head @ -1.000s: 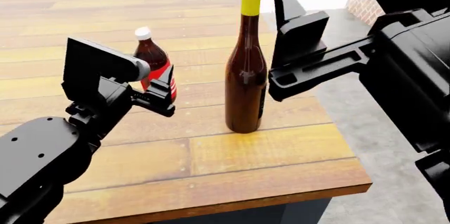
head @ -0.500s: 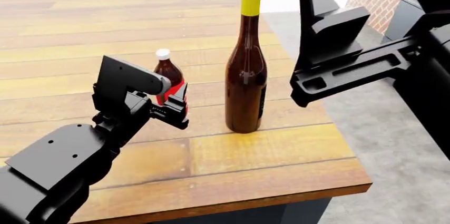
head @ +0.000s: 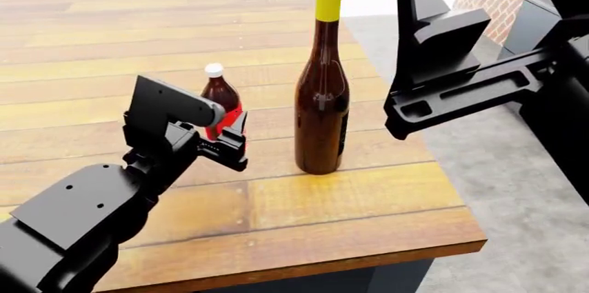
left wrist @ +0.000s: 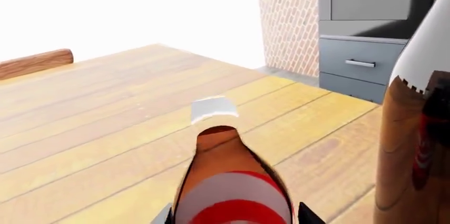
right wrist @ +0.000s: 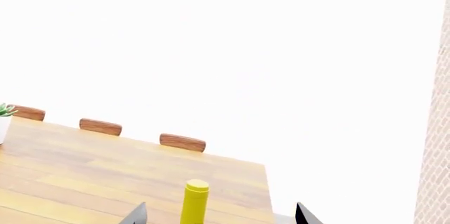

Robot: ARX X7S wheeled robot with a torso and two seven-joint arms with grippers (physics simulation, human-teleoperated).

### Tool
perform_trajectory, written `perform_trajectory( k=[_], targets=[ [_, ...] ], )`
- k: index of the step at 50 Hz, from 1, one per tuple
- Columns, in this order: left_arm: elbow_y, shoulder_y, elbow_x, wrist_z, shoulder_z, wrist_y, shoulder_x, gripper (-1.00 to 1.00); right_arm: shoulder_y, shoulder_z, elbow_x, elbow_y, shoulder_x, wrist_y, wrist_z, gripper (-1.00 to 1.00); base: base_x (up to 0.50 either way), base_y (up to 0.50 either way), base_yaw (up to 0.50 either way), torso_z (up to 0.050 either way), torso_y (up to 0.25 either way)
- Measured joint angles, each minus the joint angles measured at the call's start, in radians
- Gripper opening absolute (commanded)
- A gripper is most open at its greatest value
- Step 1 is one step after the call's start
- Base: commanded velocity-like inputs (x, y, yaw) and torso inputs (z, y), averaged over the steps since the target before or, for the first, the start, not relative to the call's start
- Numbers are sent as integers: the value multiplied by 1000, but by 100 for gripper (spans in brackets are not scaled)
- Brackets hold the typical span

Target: Move the drinks to the dining counter.

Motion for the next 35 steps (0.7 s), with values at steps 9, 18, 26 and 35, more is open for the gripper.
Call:
perform_trajectory(
  k=[9,18,26,35],
  targets=[
    [-1,12,-9,-3,11,-3,-4,100,-5,2,-2,-3,5,-4,-1,100,0,0,0,0,0],
    [8,15,-16,-8,14,-9,-9,100,-5,4,0,-4,11,-6,-4,100,0,0,0,0,0],
    [55,17,-22,-44,-12,-8,-12,100,-8,4,-1,-3,14,-7,-8,100,0,0,0,0,0],
    [182,1,-66,-128,-104,-40,-22,100,-20,2,3,0,17,-17,-1,100,0,0,0,0,0]
  ],
)
